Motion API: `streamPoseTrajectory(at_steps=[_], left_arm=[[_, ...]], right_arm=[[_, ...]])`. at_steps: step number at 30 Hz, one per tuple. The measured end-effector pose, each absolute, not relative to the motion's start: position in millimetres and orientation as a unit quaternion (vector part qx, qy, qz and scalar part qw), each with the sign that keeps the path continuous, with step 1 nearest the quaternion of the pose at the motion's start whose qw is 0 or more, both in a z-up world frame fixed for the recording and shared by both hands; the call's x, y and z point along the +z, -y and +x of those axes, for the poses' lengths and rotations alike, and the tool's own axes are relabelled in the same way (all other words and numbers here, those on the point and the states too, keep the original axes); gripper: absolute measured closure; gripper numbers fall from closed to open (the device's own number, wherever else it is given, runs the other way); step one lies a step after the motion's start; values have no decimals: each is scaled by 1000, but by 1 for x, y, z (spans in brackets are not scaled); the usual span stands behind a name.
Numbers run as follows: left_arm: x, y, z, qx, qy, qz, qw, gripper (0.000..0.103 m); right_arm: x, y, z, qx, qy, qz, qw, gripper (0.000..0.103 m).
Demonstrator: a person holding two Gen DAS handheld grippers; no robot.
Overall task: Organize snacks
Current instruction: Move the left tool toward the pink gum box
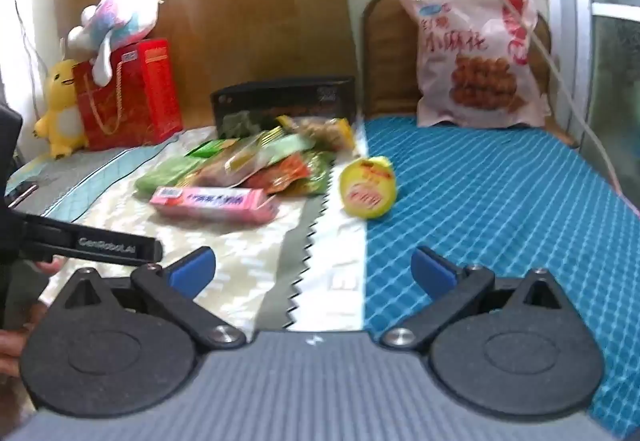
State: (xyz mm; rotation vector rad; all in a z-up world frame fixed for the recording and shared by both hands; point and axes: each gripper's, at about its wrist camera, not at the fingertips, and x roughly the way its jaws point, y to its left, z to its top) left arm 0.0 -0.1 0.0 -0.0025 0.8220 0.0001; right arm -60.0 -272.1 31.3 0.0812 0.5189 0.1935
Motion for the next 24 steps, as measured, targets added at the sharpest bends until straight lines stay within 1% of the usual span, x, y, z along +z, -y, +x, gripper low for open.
streamPoseTrajectory(at_steps=[4, 6, 7, 8, 11, 12, 14, 15, 16, 17, 18, 20, 22, 23, 24], left_arm=[[-1, -2, -3, -1, -378, -6, 926, 0], [-3, -6, -8, -5, -360, -5, 933, 0], [-2, 3, -13, -10, -356, -1, 935, 0], [2, 4, -13, -14, -360, 3, 933, 0], [9, 2, -14, -30, -366, 5, 930, 0], [11, -2, -16, -32, -367, 5, 930, 0], [19, -12, -22, -35, -344, 3, 938, 0], [26, -18, -26, -32, -326, 0, 945, 0], [36, -25, -24, -32, -315, -3, 949, 0], [42, -31, -24, -37, -306, -8, 951, 0], [51, -37, -18, -47, -304, -19, 951, 1], [63, -44, -4, -79, -308, -44, 947, 2], [66, -44, 14, -118, -319, -66, 938, 10], [65, -42, 25, -135, -327, -72, 933, 11], [63, -40, 36, -143, -337, -77, 927, 16]], right_arm=[[30, 285, -61, 94, -253, 52, 962, 0], [20, 275, -52, 104, -286, 56, 951, 0], [11, 270, -51, 110, -288, 69, 949, 0], [0, 279, -59, 126, -275, 85, 949, 0], [-7, 286, -75, 152, -263, 110, 946, 0], [-4, 286, -67, 162, -280, 108, 940, 0], [1, 280, -59, 174, -298, 91, 934, 0], [7, 284, -55, 178, -302, 94, 932, 11], [10, 285, -51, 196, -300, 92, 929, 34], [18, 292, -42, 221, -304, 85, 923, 42], [25, 287, -39, 230, -297, 70, 924, 45], [33, 280, -25, 242, -282, 21, 928, 46], [37, 268, -8, 245, -278, -20, 929, 52], [40, 265, 4, 253, -291, -24, 923, 53], [37, 261, 13, 261, -302, -26, 917, 60]])
